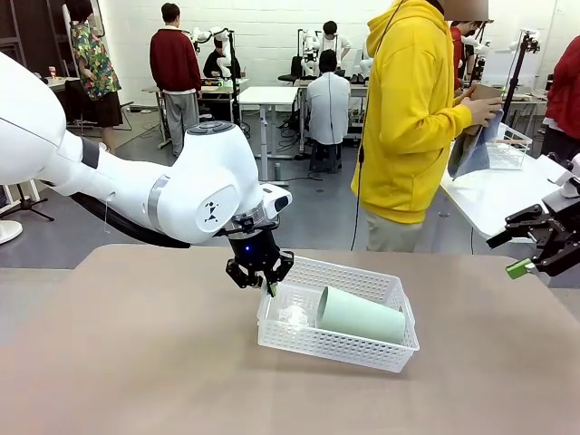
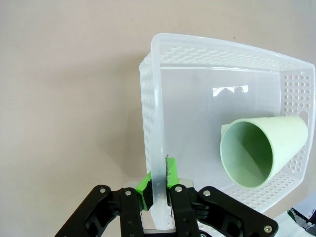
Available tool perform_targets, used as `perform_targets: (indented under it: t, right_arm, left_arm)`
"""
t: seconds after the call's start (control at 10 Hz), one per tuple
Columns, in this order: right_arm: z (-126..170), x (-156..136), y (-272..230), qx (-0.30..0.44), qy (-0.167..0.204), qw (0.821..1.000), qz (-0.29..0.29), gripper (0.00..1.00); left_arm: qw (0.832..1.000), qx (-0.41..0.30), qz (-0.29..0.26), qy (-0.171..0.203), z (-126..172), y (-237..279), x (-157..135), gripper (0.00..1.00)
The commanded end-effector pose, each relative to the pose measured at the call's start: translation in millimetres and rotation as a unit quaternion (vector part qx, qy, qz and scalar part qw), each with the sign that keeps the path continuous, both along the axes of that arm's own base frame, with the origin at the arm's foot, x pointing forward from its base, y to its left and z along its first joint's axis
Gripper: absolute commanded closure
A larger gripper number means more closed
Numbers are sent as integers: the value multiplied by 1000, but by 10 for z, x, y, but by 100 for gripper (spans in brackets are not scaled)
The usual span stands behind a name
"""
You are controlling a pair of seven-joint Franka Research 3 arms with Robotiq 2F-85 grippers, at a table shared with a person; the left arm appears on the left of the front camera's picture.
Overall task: Clean and organize the cups into the basket.
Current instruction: Pick up the Organizing basket and move it to the center of the table, then pick up the Reusable plastic cup from the right side of the table and place it inside the Organizing basket.
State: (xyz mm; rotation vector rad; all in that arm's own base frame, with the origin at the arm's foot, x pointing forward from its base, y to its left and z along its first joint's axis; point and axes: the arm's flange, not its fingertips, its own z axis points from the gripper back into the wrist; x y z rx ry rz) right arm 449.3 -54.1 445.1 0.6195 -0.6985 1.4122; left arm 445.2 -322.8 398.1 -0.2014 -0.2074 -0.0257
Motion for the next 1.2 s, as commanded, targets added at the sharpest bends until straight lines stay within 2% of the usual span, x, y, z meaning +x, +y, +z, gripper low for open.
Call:
perform_targets:
  t: [0.0, 0.1, 0.2, 0.3, 0.4, 0.7, 0.8, 1.0, 1.1]
  right_arm:
    - [72, -68, 2, 3, -3, 1000, 1, 0]
    - [0, 0, 0, 0, 0, 1000, 0, 0]
    - [75, 193, -283, 126, 99, 987, 24, 0]
    - [138, 357, -681, 210, 154, 965, 26, 0]
    - [187, 380, -956, 257, 171, 951, 31, 0]
    - [167, 404, -1640, 305, 134, 943, -11, 0]
    - [115, 378, -1794, 305, 108, 946, -27, 0]
    - [-20, 289, -2016, 271, 30, 960, -60, 0]
    - [-94, 239, -2107, 260, 15, 963, -65, 0]
  left_arm:
    - [1000, -1, -3, -1, 8, -12, -4, 100]
    - [1000, -1, -3, -1, 8, -12, -4, 100]
    - [1000, -1, -3, -1, 8, -12, -4, 100]
    - [1000, -1, -3, -1, 8, -12, -4, 100]
    - [1000, -1, -3, -1, 8, -12, -4, 100]
    - [1000, -1, -3, -1, 8, -12, -4, 100]
    - [1000, -1, -3, -1, 8, -12, -4, 100]
    - [1000, -1, -3, -1, 8, -12, -4, 100]
    - [1000, -1, -3, -1, 8, -12, -4, 100]
